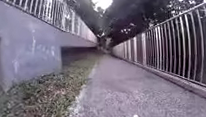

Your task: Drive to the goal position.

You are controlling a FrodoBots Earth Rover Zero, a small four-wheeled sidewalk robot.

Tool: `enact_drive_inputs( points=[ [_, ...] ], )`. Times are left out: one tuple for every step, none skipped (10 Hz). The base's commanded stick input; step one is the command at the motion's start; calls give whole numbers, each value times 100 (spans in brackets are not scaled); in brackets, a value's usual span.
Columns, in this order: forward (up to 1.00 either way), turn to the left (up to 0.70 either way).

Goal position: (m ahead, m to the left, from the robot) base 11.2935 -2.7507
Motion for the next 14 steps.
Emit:
enact_drive_inputs(
  points=[
    [70,-2],
    [70,-2],
    [70,-2],
    [70,-3],
    [70,-4],
    [70,-5],
    [70,-7],
    [70,-10],
    [70,-11],
    [70,-13],
    [70,-13],
    [70,-14],
    [70,-14],
    [70,-14]
  ],
)
